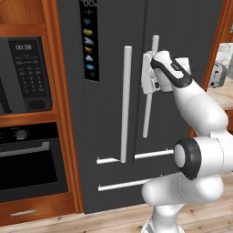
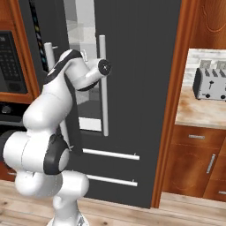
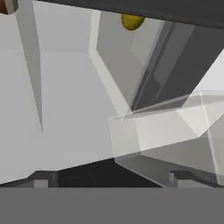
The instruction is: Retrieve the apple and orange from the fridge and place them into the bowl on the dining table.
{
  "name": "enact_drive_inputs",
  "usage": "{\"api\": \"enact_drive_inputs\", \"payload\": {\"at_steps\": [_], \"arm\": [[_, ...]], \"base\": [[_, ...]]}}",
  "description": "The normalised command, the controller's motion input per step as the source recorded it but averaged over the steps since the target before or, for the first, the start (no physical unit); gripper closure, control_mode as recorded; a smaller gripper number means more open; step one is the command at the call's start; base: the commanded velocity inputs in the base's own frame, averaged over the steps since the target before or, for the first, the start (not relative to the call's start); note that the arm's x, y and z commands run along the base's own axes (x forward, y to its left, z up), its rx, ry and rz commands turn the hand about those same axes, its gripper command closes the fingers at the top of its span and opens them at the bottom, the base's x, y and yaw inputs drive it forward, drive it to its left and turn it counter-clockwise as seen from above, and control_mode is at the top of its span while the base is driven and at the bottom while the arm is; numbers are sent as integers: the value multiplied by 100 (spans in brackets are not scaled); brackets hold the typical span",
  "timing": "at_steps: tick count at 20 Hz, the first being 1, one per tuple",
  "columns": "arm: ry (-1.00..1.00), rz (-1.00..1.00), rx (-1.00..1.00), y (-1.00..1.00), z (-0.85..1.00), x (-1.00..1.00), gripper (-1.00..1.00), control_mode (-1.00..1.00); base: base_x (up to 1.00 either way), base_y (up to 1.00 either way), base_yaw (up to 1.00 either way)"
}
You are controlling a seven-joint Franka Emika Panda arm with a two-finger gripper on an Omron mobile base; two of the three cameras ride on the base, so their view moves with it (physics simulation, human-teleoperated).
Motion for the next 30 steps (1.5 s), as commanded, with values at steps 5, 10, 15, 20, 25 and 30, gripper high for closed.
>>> {"api": "enact_drive_inputs", "payload": {"at_steps": [5, 10, 15, 20, 25, 30], "arm": [[-6, 12, 0, 92, -18, -97, -100, -100], [-9, 11, -5, 100, -26, -100, -100, -100], [0, 9, -6, 100, -15, -79, -100, -100], [3, 4, -5, 100, -11, -17, -100, -100], [1, 1, -5, 69, 15, -18, -100, -100], [-19, -5, -6, -58, 57, -59, -100, -100]], "base": [[0, 0, 0], [0, 0, 0], [0, 0, 0], [0, 0, 0], [0, 0, 0], [0, 0, 0]]}}
